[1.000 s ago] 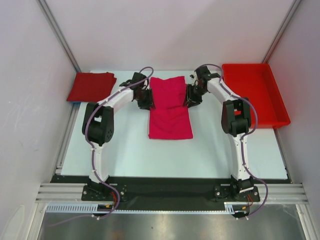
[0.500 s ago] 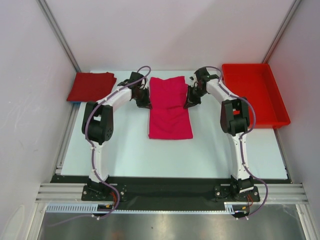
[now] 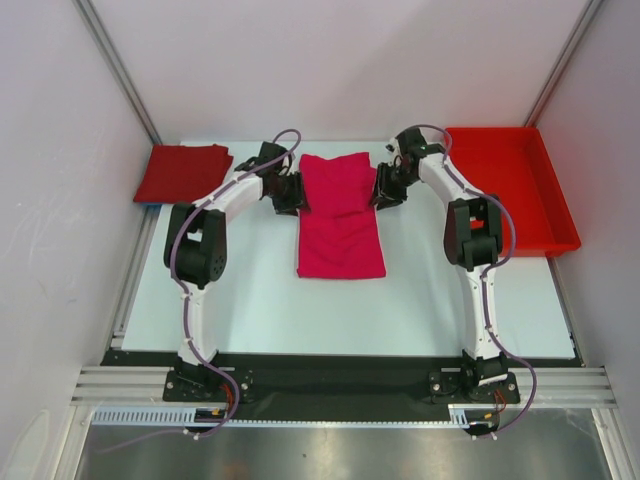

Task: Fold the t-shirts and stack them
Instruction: Fold the tshirt

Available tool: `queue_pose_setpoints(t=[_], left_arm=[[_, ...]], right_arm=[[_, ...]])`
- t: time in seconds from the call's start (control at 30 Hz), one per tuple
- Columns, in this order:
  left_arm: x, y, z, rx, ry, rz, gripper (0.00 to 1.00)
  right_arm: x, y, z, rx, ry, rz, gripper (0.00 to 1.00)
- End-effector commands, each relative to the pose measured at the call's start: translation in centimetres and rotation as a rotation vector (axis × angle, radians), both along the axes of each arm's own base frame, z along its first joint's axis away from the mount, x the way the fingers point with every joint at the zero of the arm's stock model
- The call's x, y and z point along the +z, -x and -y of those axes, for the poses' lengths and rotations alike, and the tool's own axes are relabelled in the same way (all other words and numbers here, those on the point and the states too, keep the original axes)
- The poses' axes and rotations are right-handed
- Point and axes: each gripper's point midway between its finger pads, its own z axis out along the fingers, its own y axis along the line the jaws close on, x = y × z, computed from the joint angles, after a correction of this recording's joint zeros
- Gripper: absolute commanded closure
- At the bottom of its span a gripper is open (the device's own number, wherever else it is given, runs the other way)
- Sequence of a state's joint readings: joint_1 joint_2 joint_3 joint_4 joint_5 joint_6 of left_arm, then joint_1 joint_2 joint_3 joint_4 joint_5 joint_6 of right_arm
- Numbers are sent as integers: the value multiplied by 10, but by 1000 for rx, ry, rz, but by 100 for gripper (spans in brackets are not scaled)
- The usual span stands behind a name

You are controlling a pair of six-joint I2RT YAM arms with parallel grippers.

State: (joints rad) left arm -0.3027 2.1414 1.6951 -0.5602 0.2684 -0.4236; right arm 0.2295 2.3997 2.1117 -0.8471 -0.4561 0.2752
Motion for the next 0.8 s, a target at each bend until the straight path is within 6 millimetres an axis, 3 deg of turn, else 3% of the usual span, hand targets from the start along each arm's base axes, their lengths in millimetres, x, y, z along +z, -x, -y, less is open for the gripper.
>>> queue_pose_setpoints(t=[0.0, 0.4, 0.57, 0.73, 0.77], left_arm=[[15, -6, 4, -6, 51, 43, 50], [-5, 0, 17, -26, 76, -14, 56], [-9, -2, 20, -28, 87, -26, 63], [-2, -5, 19, -15, 86, -11, 97], [4, -7, 16, -5, 70, 6, 100]], right_arm=[[5, 2, -6, 36, 4, 18, 61], [-14, 7, -14, 55, 13, -17, 60], [-14, 7, -12, 53, 12, -20, 69], [-3, 3, -9, 41, 5, 3, 89], [1, 2, -9, 41, 8, 12, 90]])
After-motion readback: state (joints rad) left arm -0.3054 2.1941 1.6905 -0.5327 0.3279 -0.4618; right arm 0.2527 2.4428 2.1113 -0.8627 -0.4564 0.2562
